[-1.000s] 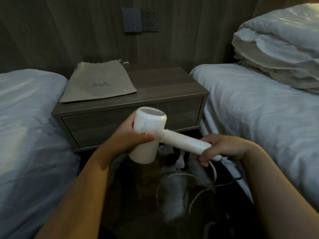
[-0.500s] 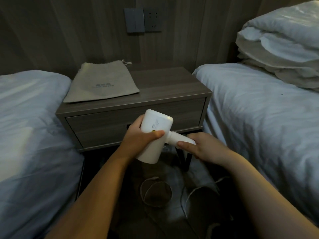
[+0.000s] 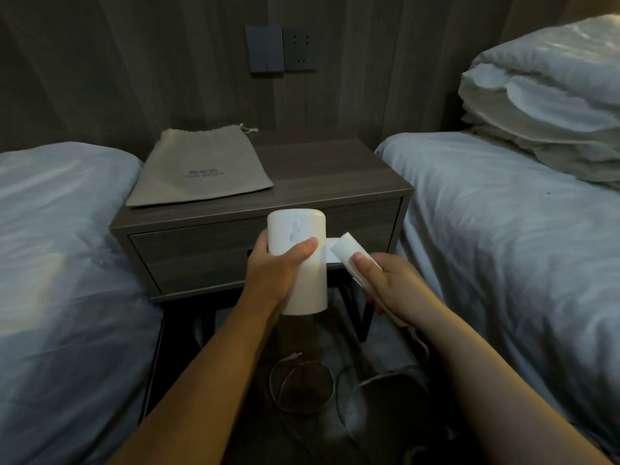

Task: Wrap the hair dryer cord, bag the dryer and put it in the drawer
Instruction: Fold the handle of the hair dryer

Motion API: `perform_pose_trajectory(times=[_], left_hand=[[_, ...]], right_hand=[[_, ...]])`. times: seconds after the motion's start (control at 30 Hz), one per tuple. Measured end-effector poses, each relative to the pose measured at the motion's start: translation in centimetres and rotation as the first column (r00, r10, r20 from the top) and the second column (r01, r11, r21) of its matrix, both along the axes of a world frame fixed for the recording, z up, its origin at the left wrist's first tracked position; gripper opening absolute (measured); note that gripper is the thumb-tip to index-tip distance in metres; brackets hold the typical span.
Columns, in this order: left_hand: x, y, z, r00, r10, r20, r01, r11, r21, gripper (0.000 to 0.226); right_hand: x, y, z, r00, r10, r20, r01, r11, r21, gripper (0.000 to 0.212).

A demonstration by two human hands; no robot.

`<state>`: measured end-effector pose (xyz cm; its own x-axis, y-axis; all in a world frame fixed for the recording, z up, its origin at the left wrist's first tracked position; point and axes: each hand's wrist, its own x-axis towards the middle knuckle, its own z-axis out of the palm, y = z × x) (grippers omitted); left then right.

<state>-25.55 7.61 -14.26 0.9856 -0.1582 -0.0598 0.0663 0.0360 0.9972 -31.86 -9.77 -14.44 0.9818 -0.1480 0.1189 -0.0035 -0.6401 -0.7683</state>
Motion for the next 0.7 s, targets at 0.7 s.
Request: perform_pose_trajectory(times=[0.7], left_hand=[[0.7,0.9,0.0,0.890,-0.330,0.314,0.074,0.784,0.616,0.107]], right_hand=[[-0.5,-2.9,0.8,0.994,-0.093,0.061,0.108,0.930,-0.352,0.048]])
